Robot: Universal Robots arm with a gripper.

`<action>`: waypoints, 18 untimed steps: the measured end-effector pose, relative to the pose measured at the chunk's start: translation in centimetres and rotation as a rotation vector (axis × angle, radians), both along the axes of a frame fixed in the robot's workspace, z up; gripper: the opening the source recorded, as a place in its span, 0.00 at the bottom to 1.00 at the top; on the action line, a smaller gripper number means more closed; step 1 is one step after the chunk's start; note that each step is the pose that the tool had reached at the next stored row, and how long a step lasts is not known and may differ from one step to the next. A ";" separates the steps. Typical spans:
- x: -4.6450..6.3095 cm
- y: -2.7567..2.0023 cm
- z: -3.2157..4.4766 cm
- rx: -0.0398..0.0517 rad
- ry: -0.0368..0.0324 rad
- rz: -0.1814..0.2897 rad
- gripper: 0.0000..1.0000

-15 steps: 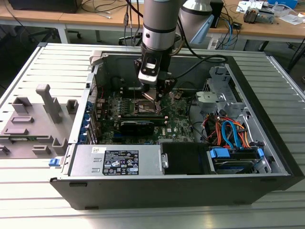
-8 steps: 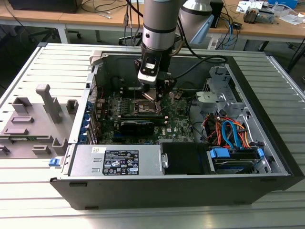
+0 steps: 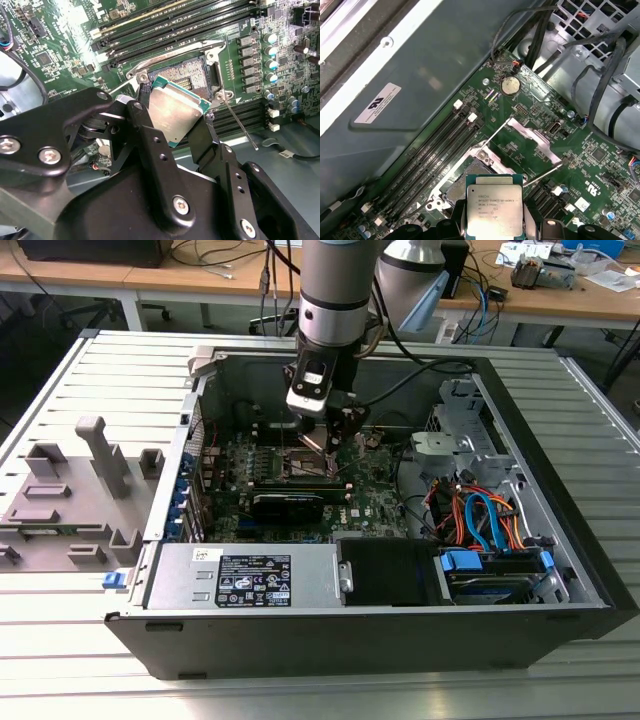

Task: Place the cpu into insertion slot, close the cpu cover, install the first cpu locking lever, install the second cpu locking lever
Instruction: 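Place the cpu into insertion slot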

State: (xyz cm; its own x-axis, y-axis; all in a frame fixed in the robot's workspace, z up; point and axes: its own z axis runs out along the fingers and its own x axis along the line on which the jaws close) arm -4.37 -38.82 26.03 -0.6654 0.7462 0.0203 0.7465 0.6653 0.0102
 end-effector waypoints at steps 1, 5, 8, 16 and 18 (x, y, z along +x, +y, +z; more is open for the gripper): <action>0.0 0.00 0.00 0.0000 0.0000 -0.003 0.55; 0.0 0.00 -0.02 0.0000 0.0000 -0.015 0.55; 0.0 0.00 -0.03 0.0000 0.0000 -0.025 0.55; 0.0 0.00 -0.06 0.0000 0.0000 -0.053 0.55; 0.0 0.00 -0.07 0.0000 0.0000 -0.062 0.55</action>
State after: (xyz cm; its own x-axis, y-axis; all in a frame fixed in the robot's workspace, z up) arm -4.37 -38.82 25.96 -0.6176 0.7862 0.0203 0.7865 0.6176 0.0102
